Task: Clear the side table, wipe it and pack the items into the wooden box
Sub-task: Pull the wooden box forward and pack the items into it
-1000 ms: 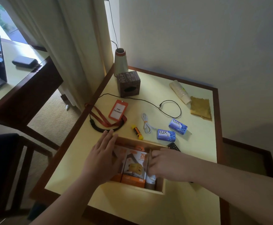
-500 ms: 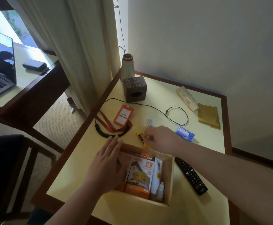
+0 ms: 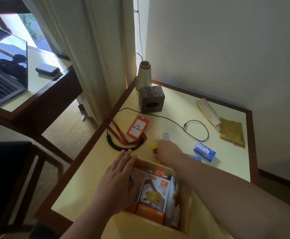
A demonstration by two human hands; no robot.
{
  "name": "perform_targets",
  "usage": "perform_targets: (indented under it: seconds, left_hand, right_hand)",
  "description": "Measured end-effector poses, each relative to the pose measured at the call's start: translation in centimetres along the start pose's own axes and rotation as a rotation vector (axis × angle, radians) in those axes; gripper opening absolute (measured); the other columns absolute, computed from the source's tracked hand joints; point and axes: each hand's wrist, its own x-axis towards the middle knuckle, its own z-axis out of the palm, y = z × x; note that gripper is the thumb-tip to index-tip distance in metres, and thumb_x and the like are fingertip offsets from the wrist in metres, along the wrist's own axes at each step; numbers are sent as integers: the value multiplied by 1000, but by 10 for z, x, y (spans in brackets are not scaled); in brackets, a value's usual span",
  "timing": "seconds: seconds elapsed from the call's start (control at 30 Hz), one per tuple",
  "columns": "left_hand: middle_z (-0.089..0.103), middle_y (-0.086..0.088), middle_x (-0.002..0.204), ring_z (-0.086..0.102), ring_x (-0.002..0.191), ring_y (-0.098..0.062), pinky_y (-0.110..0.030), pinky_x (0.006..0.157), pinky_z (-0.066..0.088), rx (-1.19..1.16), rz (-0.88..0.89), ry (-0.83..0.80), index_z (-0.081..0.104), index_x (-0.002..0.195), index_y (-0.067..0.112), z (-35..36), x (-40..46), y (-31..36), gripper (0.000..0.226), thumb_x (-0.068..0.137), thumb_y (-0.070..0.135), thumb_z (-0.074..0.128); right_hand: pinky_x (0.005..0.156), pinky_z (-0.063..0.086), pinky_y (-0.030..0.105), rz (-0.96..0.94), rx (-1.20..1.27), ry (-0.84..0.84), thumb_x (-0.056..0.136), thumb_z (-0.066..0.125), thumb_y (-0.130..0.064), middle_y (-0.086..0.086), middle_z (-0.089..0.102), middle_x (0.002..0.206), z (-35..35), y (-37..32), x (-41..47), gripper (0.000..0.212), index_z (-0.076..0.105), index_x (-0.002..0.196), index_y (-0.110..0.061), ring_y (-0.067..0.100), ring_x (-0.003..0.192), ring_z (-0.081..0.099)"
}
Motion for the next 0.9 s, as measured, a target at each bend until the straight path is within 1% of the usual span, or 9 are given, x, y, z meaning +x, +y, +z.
perform_targets:
  seconds: [0.1,0.2,0.3,0.4,0.5,0.6,0.77,0.83,0.9]
  left_hand:
    - [-12,16,171,-28,152,-1,-27,121,-7,-3,-1,8,4,166,36,-1,-1,1,80,100,71,32]
    - [-12,16,171,-28,152,-1,-27,121,-7,-14,-6,-2,3,166,35,-2,0,1,80,101,68,35]
    - [-14,16,171,-26,155,-4,-35,128,1,-5,-12,-18,0,166,37,0,0,-1,80,100,69,35]
    - [-14,17,171,-25,155,-3,-39,130,7,-6,-22,-30,-1,165,38,3,1,-2,81,100,69,36]
    - [-13,17,172,-25,155,-3,-40,130,7,-15,-26,-35,1,166,37,3,2,-1,82,100,68,37]
    - [-8,14,173,-22,156,-4,-40,128,7,-27,-25,-33,5,166,35,3,2,-1,81,100,67,39]
    - [-5,12,174,-19,157,-5,-39,128,9,-55,-10,-35,8,167,32,3,2,-2,78,103,63,38]
    - [-5,11,174,-18,158,-7,-37,128,8,-60,-1,-44,7,167,30,3,2,-4,77,104,61,38]
    - [-3,9,174,-16,158,-9,-35,127,7,-63,12,-48,8,167,27,3,2,-5,77,104,59,40]
  right_hand:
    - [75,58,37,10,7,5,97,61,-24,4,65,91,1,1,1,12,57,89,-17,24,87,67]
    - [71,59,37,21,166,126,91,62,-30,2,64,86,-17,5,-13,13,60,88,-17,20,80,65]
    - [72,58,39,74,381,231,84,68,-38,-1,66,82,-44,10,-43,20,65,87,-18,18,78,65]
    - [74,59,38,106,449,223,81,71,-42,-4,69,82,-53,19,-86,21,69,89,-24,14,78,66]
    - [75,58,35,136,438,208,81,72,-47,-8,69,80,-50,28,-129,21,66,85,-28,10,79,65]
    - [61,49,30,175,432,138,79,74,-47,-2,67,68,-42,33,-165,26,67,73,-23,11,69,65]
    - [50,36,32,173,164,105,90,58,-52,1,55,63,-9,27,-193,43,51,65,-16,20,65,57]
    - [51,36,31,191,104,119,95,56,-50,-4,49,68,0,23,-192,41,44,68,-22,19,70,56]
    - [58,40,31,224,66,150,98,55,-38,-5,52,77,7,18,-187,26,47,80,-22,21,79,62]
